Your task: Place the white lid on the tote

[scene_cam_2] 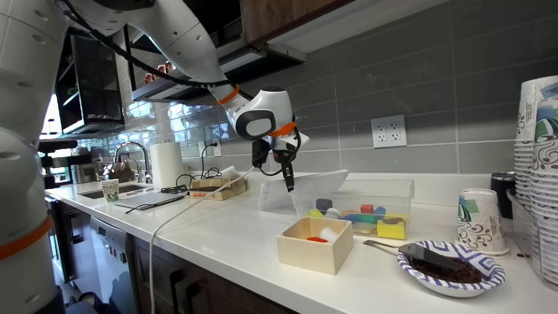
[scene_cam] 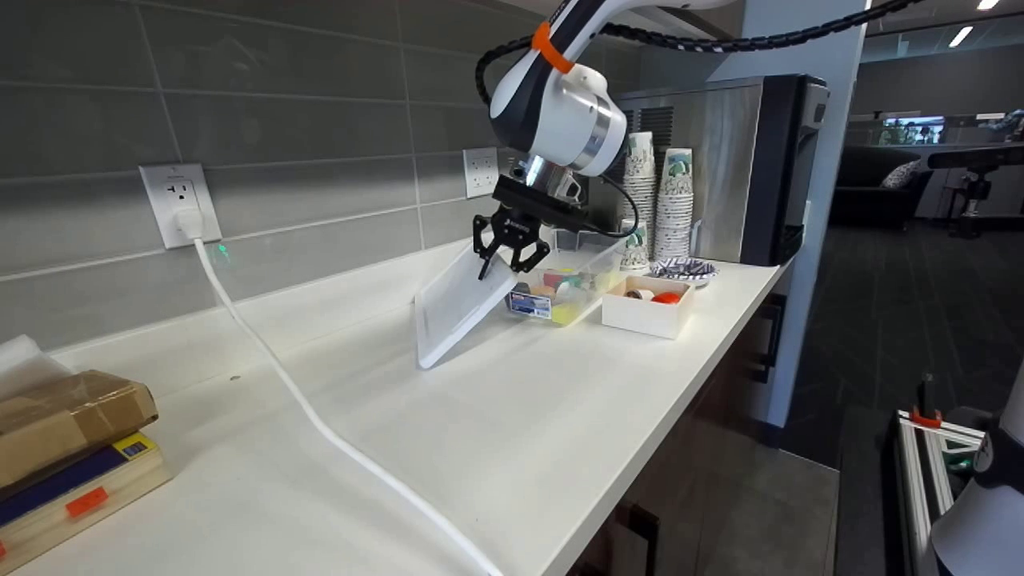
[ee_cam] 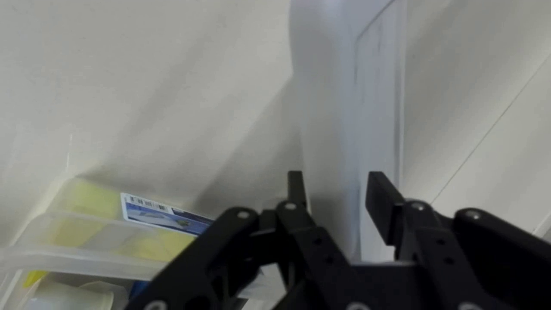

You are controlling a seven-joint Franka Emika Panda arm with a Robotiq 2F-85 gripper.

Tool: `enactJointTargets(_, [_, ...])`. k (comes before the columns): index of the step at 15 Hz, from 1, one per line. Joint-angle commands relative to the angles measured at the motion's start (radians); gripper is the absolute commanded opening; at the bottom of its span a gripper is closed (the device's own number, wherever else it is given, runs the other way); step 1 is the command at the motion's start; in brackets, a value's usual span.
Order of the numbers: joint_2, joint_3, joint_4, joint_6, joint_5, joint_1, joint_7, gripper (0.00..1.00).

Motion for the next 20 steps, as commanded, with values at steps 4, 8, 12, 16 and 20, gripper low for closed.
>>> enactJointTargets(4, [-0.017,0.028,-0.007,0.017,0.035,-0.032,-0.047,0.0])
enactJointTargets(8, [-0.055,0.047,-0.035,0.058,0.117,-0.037,-0.113,0.0])
enactJointTargets(12, [-0.108,0.076,-0.076,0.144,0.258,-0.042,-0.234,0.02])
enactJointTargets(16, [-0.169,0.121,-0.114,0.276,0.491,-0.043,-0.414,0.02])
enactJointTargets(20, [-0.244,0.153,-0.132,0.379,0.812,-0.04,-0.64,0.02])
